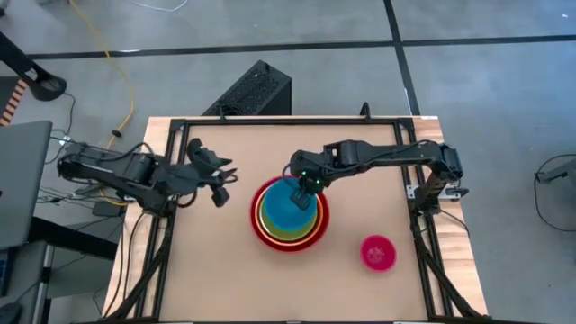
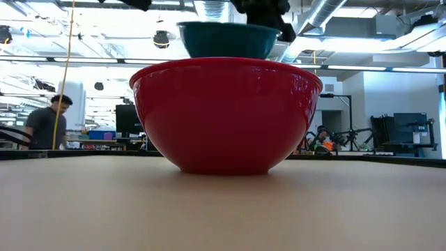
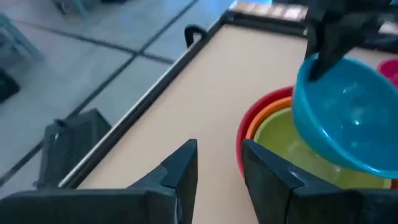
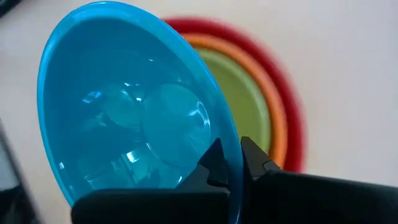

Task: Nest bowls inside each other
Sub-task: Stack the blue bowl on top of the green bowl

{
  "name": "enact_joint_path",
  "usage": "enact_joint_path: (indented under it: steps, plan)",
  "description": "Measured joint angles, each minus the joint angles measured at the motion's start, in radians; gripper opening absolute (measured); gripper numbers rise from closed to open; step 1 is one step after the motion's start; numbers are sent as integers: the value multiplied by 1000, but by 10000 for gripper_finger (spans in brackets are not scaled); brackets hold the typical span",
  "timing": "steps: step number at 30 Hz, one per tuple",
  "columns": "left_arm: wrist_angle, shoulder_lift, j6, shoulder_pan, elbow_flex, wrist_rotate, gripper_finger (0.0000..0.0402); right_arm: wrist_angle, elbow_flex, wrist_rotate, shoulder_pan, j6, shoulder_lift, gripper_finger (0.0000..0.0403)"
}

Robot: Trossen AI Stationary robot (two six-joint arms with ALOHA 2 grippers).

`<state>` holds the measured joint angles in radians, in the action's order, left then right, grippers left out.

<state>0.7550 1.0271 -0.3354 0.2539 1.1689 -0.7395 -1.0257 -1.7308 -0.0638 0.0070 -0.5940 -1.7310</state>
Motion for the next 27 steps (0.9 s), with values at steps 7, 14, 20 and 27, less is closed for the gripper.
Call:
enact_joint_path:
  steps: [7,14,20,27]
  plan:
    - [-413,-267,-44,15,-410,61,114,173,147,97,-12,-49,-2,2]
    - [-753,-387,-280,15,-727,161,114,240,222,121,-19,-93,-2,2]
    - [-776,-393,-333,15,-765,183,114,322,286,119,-24,-131,-9,2]
    - [-779,-393,-305,15,-765,176,114,357,347,119,-23,-179,-11,2]
